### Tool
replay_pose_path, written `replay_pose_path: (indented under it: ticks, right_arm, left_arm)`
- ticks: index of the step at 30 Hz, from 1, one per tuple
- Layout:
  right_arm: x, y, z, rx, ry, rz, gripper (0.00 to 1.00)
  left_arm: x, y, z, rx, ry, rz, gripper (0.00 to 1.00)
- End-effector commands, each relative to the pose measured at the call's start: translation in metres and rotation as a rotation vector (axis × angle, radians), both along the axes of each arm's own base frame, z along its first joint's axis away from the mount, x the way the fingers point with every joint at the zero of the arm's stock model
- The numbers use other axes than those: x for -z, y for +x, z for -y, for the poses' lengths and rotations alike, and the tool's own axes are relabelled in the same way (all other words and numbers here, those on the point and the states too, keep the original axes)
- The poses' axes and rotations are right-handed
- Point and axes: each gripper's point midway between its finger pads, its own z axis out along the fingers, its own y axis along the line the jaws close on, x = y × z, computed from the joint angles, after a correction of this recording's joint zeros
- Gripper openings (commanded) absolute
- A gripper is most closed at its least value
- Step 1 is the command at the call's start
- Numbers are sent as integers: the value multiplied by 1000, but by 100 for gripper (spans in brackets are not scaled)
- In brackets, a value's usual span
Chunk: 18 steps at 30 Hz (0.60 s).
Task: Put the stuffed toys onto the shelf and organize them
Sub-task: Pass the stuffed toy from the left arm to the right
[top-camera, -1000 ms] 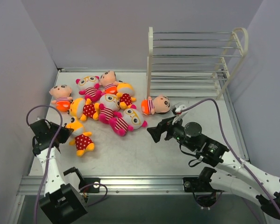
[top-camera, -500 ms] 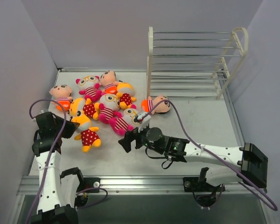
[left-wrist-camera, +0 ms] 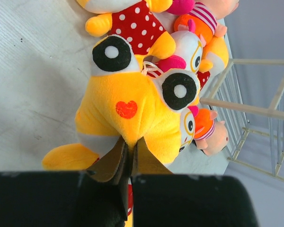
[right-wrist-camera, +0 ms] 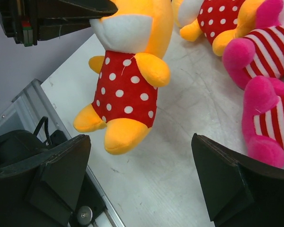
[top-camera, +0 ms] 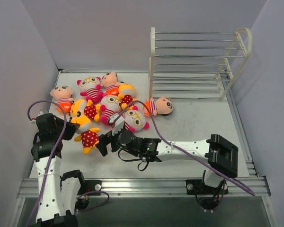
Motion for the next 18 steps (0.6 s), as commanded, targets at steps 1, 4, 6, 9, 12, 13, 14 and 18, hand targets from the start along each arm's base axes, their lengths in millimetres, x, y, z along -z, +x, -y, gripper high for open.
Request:
replay_pose_path:
  ticks: [1, 4, 6, 9, 12, 13, 14, 18]
  right_arm:
    - [-12, 1, -19, 3, 10, 36, 90]
    - [-4, -2, -28, 3, -31, 52, 88]
    - [-4, -4, -35, -5, -40, 65, 85]
    - [9, -3, -43, -17, -77, 76, 80]
    - [18, -1, -51, -28, -112, 82, 74]
    - [20, -1, -55, -33, -117, 86, 71]
    - [21, -1, -55, -32, -119, 87, 68]
    - [22, 1, -57, -29, -127, 101, 60]
  left_arm:
    - [-20, 1, -4, -23, 25, 44, 2]
    - [-23, 0, -4, -25, 33, 48, 2]
    - [-24, 0, -4, -25, 36, 50, 2]
    - [-22, -1, -5, -26, 42, 44, 2]
    - [-23, -3, -5, -27, 49, 45, 2]
    - [-23, -4, -6, -29, 53, 42, 2]
    - [-25, -4, -6, -29, 58, 46, 2]
    - [-26, -4, -7, -26, 70, 45, 3]
